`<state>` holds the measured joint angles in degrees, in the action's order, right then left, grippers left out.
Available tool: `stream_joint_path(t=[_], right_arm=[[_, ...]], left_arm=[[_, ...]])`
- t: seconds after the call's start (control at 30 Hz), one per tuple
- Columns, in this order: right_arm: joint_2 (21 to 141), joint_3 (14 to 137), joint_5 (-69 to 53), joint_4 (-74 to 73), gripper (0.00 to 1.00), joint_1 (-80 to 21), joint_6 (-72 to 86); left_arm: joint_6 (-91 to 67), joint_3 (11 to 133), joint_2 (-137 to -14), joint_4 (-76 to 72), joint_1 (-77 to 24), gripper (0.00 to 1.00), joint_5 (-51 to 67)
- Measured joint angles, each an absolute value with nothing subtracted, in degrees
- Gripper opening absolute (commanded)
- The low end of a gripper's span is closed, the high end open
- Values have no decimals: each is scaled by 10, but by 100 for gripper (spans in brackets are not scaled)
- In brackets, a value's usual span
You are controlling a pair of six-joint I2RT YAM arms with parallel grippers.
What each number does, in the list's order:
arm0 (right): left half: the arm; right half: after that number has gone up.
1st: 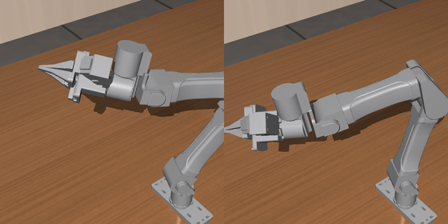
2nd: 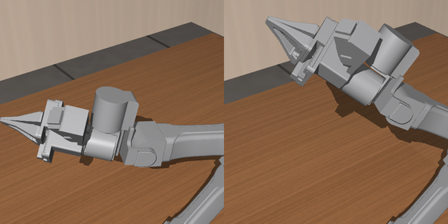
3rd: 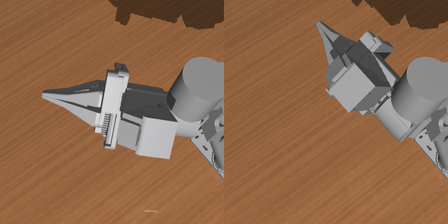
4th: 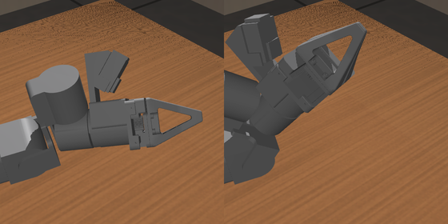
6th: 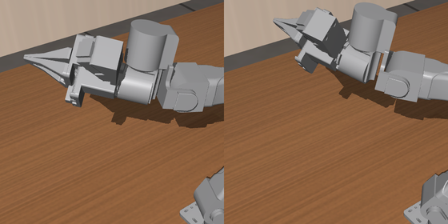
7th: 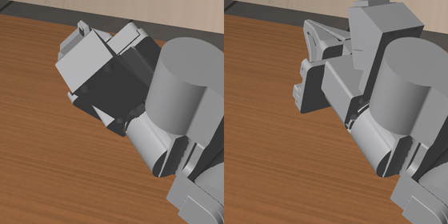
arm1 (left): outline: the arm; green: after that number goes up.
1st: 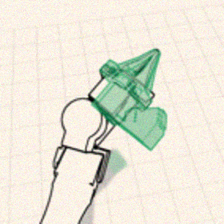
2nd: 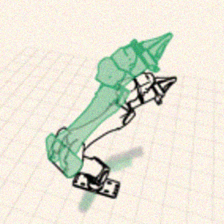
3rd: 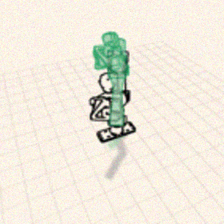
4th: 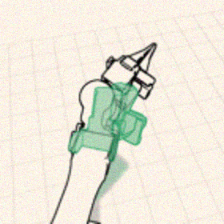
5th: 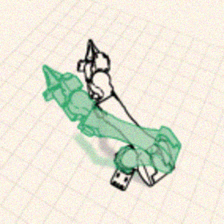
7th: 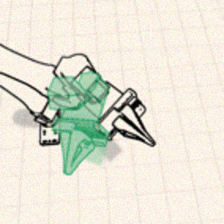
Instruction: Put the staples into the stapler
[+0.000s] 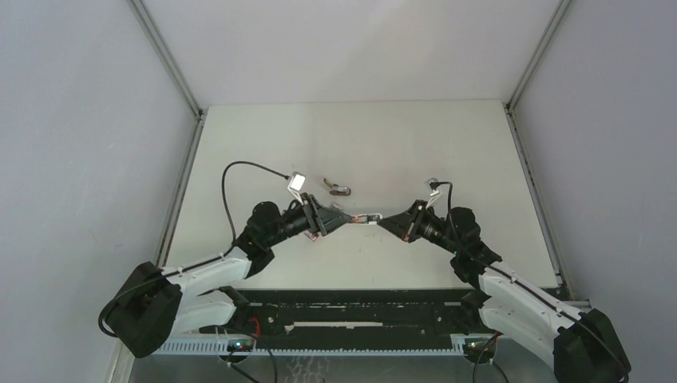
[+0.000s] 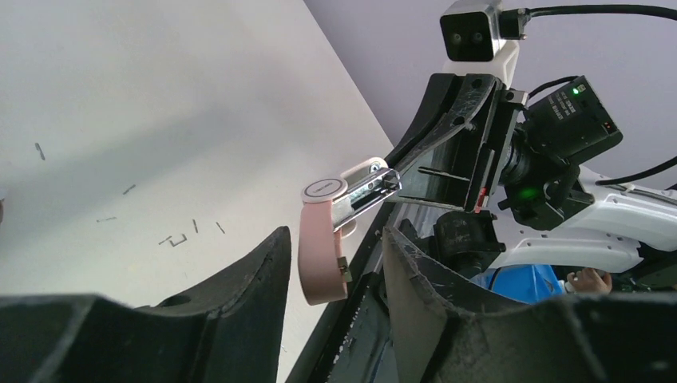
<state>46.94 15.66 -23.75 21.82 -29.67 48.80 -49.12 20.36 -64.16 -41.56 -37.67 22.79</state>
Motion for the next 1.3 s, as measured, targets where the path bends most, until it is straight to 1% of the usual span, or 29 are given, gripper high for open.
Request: stream_joint_path(t=[0.1,0.17,0.33,0.43,0.53,0.67,0.8,0.83,0.9,1.0,1.17,1.3], right_arm=[[469,156,-241,222,0,-296,489],[469,156,-242,225,0,-296,489],[469,154,-244,230,0,-293,491],[469,153,-244,230,0,-292,491],[469,153,-242,230,1,-292,490],[469,153,-241,227,25,-289,488],[471,153,-237,219,50,-283,482],[471,153,-235,218,55,-282,482],[471,153,-233,214,58,-279,478],[465,153,-230,201,60,-273,472],[435,153,-226,170,61,-258,455],[427,153,-225,153,61,-251,441]], left_arm=[[-500,204,-653,-421,-377,54,232],[-501,204,-656,-422,-377,53,232],[-508,204,-661,-427,-377,39,233],[-512,204,-661,-432,-377,27,234],[-517,204,-661,-432,-375,21,233],[-524,204,-662,-432,-373,12,234],[-538,203,-660,-429,-364,8,233],[-539,203,-658,-424,-361,7,233],[-539,203,-647,-401,-346,6,231],[-527,203,-612,-334,-302,6,224],[-435,213,-546,-154,-209,5,181],[-365,233,-543,-41,-128,5,162]])
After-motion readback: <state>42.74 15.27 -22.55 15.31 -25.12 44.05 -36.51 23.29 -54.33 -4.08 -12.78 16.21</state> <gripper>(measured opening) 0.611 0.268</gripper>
